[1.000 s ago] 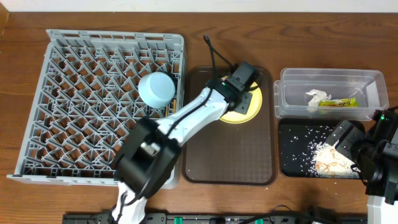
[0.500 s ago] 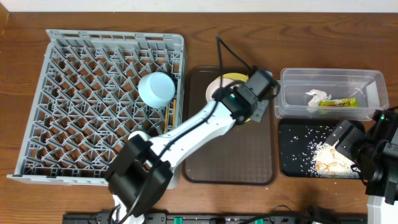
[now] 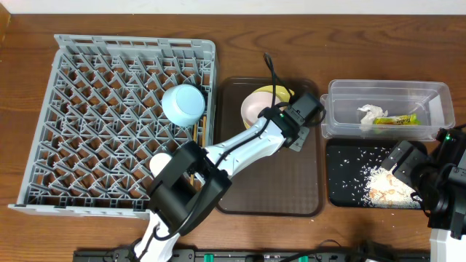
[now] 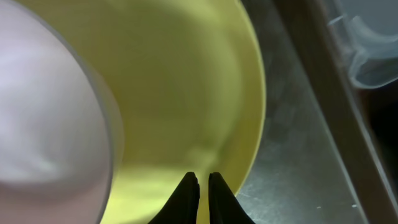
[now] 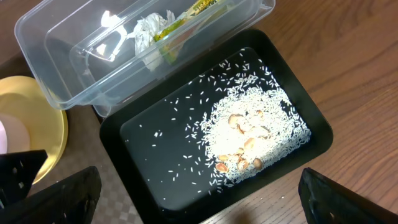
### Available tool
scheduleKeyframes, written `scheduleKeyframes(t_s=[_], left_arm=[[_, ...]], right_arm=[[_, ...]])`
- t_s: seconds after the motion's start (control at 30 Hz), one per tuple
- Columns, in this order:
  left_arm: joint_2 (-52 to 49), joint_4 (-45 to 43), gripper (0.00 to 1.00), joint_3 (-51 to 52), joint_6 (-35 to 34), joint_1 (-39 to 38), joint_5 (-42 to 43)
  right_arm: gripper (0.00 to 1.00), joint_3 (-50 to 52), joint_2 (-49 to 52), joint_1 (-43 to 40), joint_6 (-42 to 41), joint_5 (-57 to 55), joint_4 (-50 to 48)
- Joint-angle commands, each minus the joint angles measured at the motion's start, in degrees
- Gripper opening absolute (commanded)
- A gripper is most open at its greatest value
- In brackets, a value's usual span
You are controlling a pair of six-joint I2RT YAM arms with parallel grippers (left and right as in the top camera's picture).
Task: Sort waste into correct bins and load items into the dishwasher
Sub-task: 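Lift the pink bowl off the yellow plate with the left gripper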
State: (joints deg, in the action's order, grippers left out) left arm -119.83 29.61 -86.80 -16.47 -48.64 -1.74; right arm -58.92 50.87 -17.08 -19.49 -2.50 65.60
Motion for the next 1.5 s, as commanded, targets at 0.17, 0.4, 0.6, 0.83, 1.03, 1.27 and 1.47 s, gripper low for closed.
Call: scheduleKeyframes(t_s=[0.17, 0.4, 0.6, 0.83, 1.03, 1.27, 1.47], left_arm=[[-0.81, 5.4, 0.1, 0.35, 0.13, 0.17, -0.94], [-0.81, 10.82, 0.1, 0.35, 0.13, 0.17, -6.08], [-0.81, 16.55, 0.1, 0.35, 0.09, 0.17, -6.54], [-0.81, 25.68, 0.1, 0.35, -0.39, 0.17, -6.51], [-0.81, 32.28, 0.1, 0.35, -2.93, 0.17, -6.49], [-0.81, 37.44, 0.11, 0.35, -5.4, 0.17, -6.49], [-0.31, 39.34, 0.11, 0.35, -9.03, 0.17, -6.51]], right_arm=[[0.99, -0.66, -0.28, -0.15, -0.39, -0.26, 0.07], [0.99, -0.66, -0.28, -0.15, -0.42, -0.26, 0.07], [0.99, -0.66, -0.28, -0.15, -0.39, -0.26, 0.07], [0.99, -0.66, -0.28, -0.15, -0.39, -0.26, 0.07], [0.99, -0.66, -0.28, -0.15, -0.42, -0.26, 0.07], [0.99, -0.66, -0.28, -0.15, -0.42, -0.26, 0.07], [0.99, -0.66, -0.31, -0.15, -0.39, -0.26, 0.07]])
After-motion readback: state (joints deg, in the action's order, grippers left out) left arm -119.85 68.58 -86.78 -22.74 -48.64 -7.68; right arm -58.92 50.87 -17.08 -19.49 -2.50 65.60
